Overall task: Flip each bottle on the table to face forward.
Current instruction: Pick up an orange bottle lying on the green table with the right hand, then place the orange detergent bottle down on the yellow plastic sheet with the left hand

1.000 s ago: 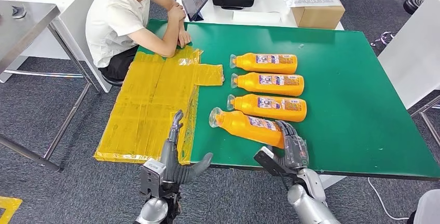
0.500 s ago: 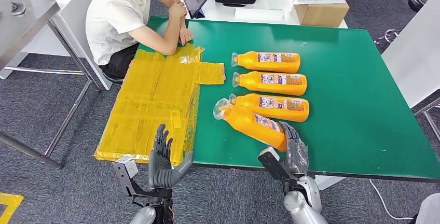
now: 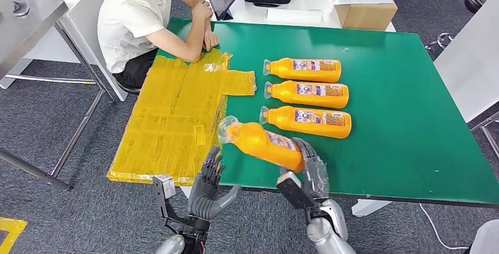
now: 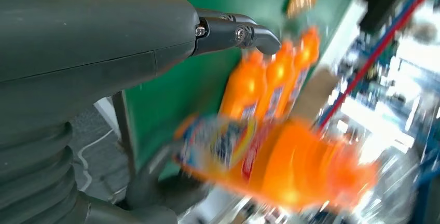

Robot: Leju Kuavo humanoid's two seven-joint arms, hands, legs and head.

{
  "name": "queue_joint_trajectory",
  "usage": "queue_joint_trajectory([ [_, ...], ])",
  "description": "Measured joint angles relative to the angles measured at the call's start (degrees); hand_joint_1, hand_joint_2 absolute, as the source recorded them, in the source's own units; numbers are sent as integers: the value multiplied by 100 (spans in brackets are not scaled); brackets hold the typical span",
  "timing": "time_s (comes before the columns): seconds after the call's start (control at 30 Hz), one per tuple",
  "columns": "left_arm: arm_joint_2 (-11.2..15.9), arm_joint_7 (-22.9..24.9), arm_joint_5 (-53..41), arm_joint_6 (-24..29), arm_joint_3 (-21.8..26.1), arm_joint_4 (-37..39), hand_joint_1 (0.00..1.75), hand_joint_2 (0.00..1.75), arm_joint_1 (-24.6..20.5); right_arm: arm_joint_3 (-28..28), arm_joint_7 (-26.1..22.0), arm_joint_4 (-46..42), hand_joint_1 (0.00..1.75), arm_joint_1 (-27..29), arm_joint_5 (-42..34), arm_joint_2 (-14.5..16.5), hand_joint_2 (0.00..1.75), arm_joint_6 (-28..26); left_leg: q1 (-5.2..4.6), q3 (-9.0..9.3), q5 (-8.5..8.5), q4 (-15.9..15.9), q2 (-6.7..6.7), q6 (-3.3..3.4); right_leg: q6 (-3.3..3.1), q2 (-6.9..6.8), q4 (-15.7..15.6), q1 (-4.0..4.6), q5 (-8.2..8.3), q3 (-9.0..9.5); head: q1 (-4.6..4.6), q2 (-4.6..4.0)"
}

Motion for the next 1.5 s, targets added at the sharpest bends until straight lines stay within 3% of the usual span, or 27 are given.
queue_joint_trajectory([
  [0.23, -7, -217, -516, 210, -140, 169, 0, 175, -284, 766, -52, -23, 173, 10, -129, 181, 175, 225, 0, -2, 2, 0, -4, 0, -1, -4, 1, 0, -1, -2, -1, 0],
  [0.4, -8, -237, -664, 279, -132, 216, 0, 175, -385, 1052, -76, -11, 158, 8, -134, 221, 175, 258, 0, -4, 3, 0, -6, 1, -1, -6, 1, -1, -1, -2, 1, 0],
  [0.57, -19, -326, -795, 399, -110, 248, 0, 175, -475, 1353, -85, 78, 172, -28, 40, 287, 175, -7, 0, -4, 3, 0, -7, 2, -1, -7, 1, -1, -1, -2, 1, 0],
  [0.77, -36, -317, -552, 401, 23, 208, 0, 175, -495, 1641, -101, 196, 175, -57, -32, 362, 175, 19, 1, -4, 3, 0, -6, 1, -2, -7, 1, 0, -1, -4, 0, 0],
  [0.83, -41, -268, -431, 361, 67, 169, 24, 175, -492, 1724, -98, 257, 175, -89, -103, 384, 175, 40, 0, -5, 3, 0, -6, 1, -2, -7, 1, 0, -2, -4, 1, 0],
  [0.9, -43, -205, -290, 278, 104, 133, 112, 175, -488, 1785, -99, 330, 172, -129, -187, 403, 175, 84, 0, -5, 4, 0, -6, 1, -2, -7, 1, 0, -2, -4, 1, 0],
  [0.97, -45, -176, -200, 216, 133, 116, 175, 175, -483, 1819, -101, 390, 168, -156, -244, 422, 175, 132, 0, -5, 4, 0, -6, 1, -2, -7, 1, -1, -2, -4, 1, 0],
  [1.43, -46, -98, 50, 101, 330, -2, 175, 175, -382, 1942, -298, 937, 156, -320, -513, 596, 175, 268, 0, -5, 4, 0, -4, 1, -2, -6, 1, 0, -2, -9, 0, 0],
  [1.47, -46, -98, 50, 100, 336, -4, 175, 175, -382, 1946, -299, 958, 149, -328, -513, 602, 175, 268, 0, -5, 4, 0, -4, 1, -2, -6, 1, 0, -2, -9, 0, 0],
  [1.5, -46, -99, 50, 100, 339, -7, 175, 175, -381, 1948, -300, 974, 110, -333, -516, 606, 175, 269, 0, -5, 4, 0, -4, 0, -2, -6, 1, 0, -2, -9, 0, 0],
])
